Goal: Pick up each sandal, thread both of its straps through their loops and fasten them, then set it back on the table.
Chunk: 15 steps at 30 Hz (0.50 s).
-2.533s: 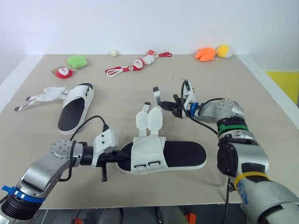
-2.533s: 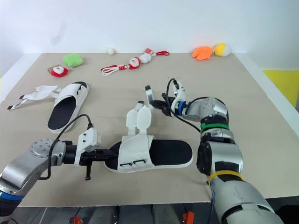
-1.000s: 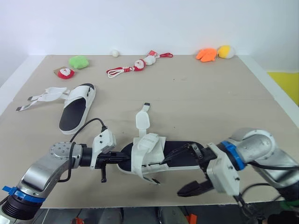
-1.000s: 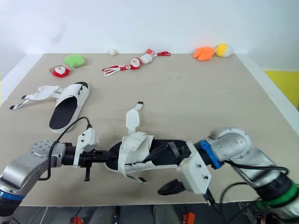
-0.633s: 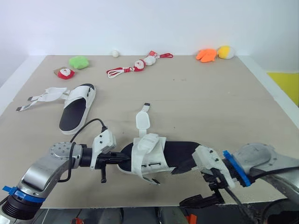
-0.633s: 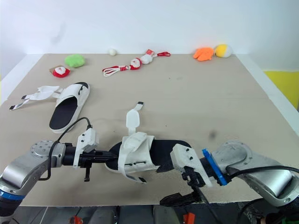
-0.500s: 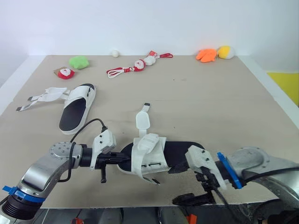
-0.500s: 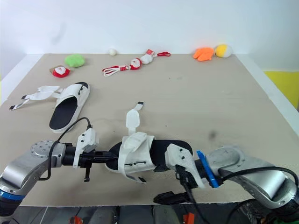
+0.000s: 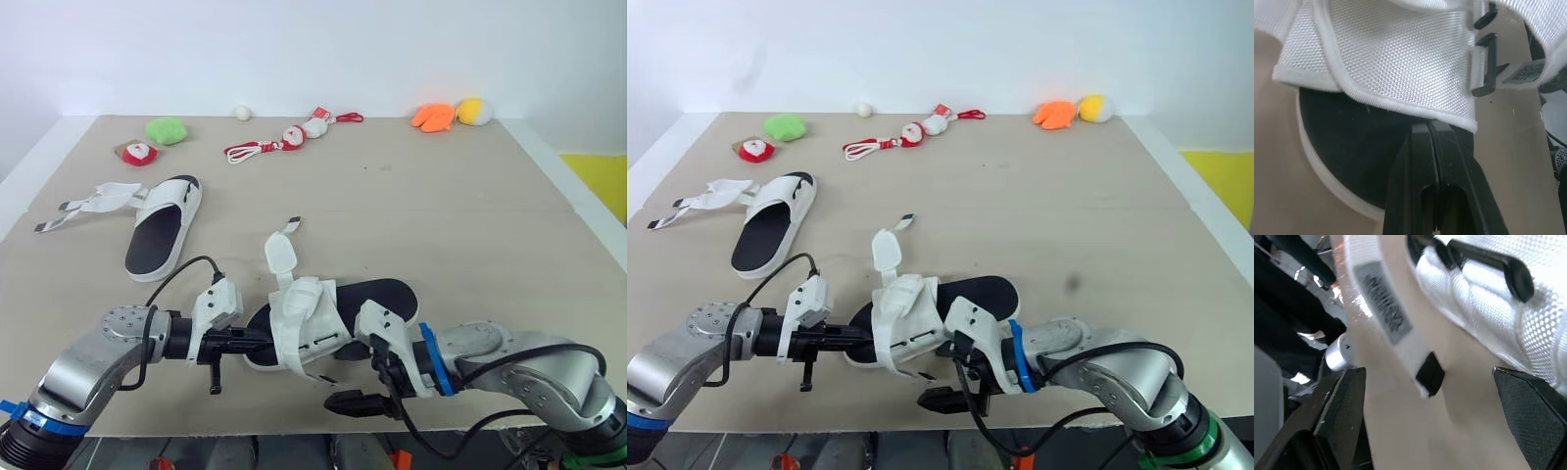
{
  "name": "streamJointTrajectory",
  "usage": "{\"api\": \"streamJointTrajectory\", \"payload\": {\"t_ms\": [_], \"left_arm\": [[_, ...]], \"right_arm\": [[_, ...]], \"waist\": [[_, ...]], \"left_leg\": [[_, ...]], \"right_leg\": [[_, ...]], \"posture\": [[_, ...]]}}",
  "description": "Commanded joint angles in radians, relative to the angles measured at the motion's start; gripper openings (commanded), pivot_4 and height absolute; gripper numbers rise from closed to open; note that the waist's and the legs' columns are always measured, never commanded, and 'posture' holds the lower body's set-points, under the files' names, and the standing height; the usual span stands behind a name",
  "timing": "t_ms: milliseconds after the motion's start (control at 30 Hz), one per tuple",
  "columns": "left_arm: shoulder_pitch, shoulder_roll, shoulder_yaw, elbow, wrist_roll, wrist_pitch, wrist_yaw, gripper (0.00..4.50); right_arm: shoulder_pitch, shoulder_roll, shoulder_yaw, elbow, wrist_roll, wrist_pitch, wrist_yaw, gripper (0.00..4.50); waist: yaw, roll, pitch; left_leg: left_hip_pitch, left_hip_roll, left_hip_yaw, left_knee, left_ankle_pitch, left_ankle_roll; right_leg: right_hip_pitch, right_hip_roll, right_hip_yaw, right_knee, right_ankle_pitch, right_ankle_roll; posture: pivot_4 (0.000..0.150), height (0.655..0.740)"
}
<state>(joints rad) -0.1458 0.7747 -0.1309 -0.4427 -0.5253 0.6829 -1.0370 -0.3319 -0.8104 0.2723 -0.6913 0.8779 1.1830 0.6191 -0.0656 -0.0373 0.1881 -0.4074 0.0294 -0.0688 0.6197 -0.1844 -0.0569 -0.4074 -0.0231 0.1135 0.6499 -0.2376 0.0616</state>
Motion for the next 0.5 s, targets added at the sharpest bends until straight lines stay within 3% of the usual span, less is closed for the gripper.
{"api": "streamJointTrajectory", "payload": {"t_ms": [33, 167, 267, 300, 333, 367, 500], "left_arm": [[0.014, 0.01, -0.033, -0.015, -0.001, 0.021, -0.007, 0.0], [0.012, 0.009, -0.038, -0.008, 0.0, 0.017, -0.01, 0.0], [0.007, 0.007, -0.042, 0.002, 0.003, 0.01, -0.009, 0.0], [0.005, 0.006, -0.043, 0.005, 0.004, 0.009, -0.01, 0.0], [0.003, 0.005, -0.043, 0.008, 0.006, 0.006, -0.01, 0.0], [0.001, 0.004, -0.043, 0.011, 0.007, 0.004, -0.01, 0.0], [-0.008, 0.004, -0.041, 0.022, 0.009, 0.0, -0.011, 0.0]], "right_arm": [[-0.043, 0.032, -0.044, -0.048, 0.04, 0.027, -0.028, 3.92], [-0.066, 0.047, -0.058, -0.051, 0.056, 0.055, -0.037, 2.58], [-0.084, 0.056, -0.077, -0.05, 0.085, 0.072, -0.038, 1.16], [-0.089, 0.058, -0.082, -0.049, 0.092, 0.077, -0.038, 1.04], [-0.096, 0.06, -0.089, -0.047, 0.104, 0.083, -0.036, 0.44], [-0.101, 0.06, -0.096, -0.046, 0.115, 0.088, -0.033, 0.12], [-0.132, 0.058, -0.135, -0.029, 0.195, 0.123, -0.014, 0.04]], "waist": [[0.0, 0.0, 0.0], [0.0, 0.0, 0.0], [0.0, 0.0, 0.0], [0.0, 0.0, 0.0], [0.0, 0.0, 0.0], [0.0, 0.0, 0.0], [0.0, 0.0, 0.0]], "left_leg": [[0.0, 0.0, 0.0, 0.0, 0.0, 0.0], [0.0, 0.0, 0.0, 0.0, 0.0, 0.0], [-0.001, 0.0, 0.0, -0.001, 0.0, 0.0], [-0.001, 0.0, 0.0, -0.001, 0.0, 0.0], [-0.001, 0.0, 0.0, -0.001, -0.001, 0.0], [-0.001, 0.0, 0.0, 0.0, -0.001, 0.0], [-0.001, 0.0, 0.0, 0.0, -0.001, 0.0]], "right_leg": [[0.0, 0.0, 0.0, 0.0, 0.0, 0.0], [0.0, 0.0, 0.0, 0.0, 0.0, 0.0], [0.0, 0.0, 0.0, -0.002, 0.0, 0.0], [0.0, 0.0, 0.0, -0.002, 0.0, 0.0], [0.0, 0.0, 0.0, -0.002, 0.0, 0.0], [0.0, 0.0, 0.0, -0.002, 0.0, 0.0], [0.0, 0.0, 0.0, -0.002, 0.0, 0.0]], "posture": [[0.15, 0.74], [0.15, 0.74], [0.15, 0.74], [0.15, 0.74], [0.15, 0.74], [0.15, 0.74], [0.15, 0.74]]}}
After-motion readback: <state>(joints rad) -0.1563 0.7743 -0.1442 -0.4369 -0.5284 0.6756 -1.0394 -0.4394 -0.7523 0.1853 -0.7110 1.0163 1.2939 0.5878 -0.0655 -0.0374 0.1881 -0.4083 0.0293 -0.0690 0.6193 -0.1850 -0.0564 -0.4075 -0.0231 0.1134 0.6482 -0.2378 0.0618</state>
